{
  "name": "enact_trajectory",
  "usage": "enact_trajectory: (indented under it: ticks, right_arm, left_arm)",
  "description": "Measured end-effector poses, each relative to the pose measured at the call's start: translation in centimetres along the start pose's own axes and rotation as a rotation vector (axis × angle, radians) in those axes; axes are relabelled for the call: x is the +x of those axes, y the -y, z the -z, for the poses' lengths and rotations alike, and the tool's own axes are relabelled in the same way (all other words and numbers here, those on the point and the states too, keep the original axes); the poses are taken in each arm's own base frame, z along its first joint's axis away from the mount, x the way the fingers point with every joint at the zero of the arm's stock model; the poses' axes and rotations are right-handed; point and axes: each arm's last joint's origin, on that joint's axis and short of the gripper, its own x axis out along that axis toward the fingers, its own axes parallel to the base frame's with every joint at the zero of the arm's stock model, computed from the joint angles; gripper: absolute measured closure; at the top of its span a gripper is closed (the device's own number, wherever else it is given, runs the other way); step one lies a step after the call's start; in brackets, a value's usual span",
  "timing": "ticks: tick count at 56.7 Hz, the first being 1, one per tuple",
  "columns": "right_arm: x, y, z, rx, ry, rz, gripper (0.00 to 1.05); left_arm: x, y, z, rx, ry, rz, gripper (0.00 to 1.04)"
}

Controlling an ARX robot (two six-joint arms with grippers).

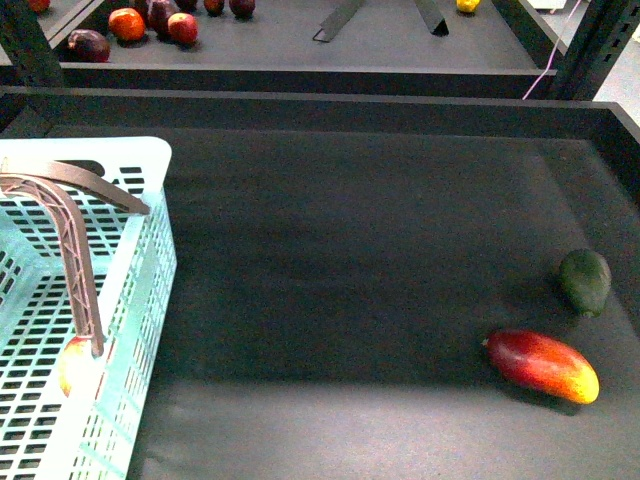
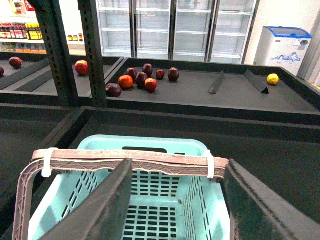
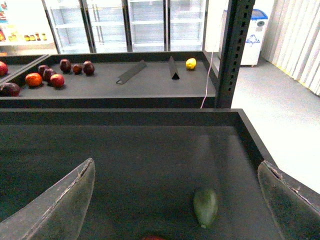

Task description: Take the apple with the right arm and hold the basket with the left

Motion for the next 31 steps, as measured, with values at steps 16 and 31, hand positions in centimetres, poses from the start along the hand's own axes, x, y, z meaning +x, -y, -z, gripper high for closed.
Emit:
enact_trajectory:
  ticks: [16, 31]
  right_arm:
    - [0.00, 0.00, 0.00, 0.000, 0.000, 0.000, 0.09]
    - [0.00, 0.00, 0.00, 0.000, 0.000, 0.000, 0.09]
  left_arm:
    - [0.00, 0.00, 0.00, 0.002, 0.000, 0.000, 0.08]
    - [0.00, 0.00, 0.00, 0.002, 0.000, 0.000, 0.07]
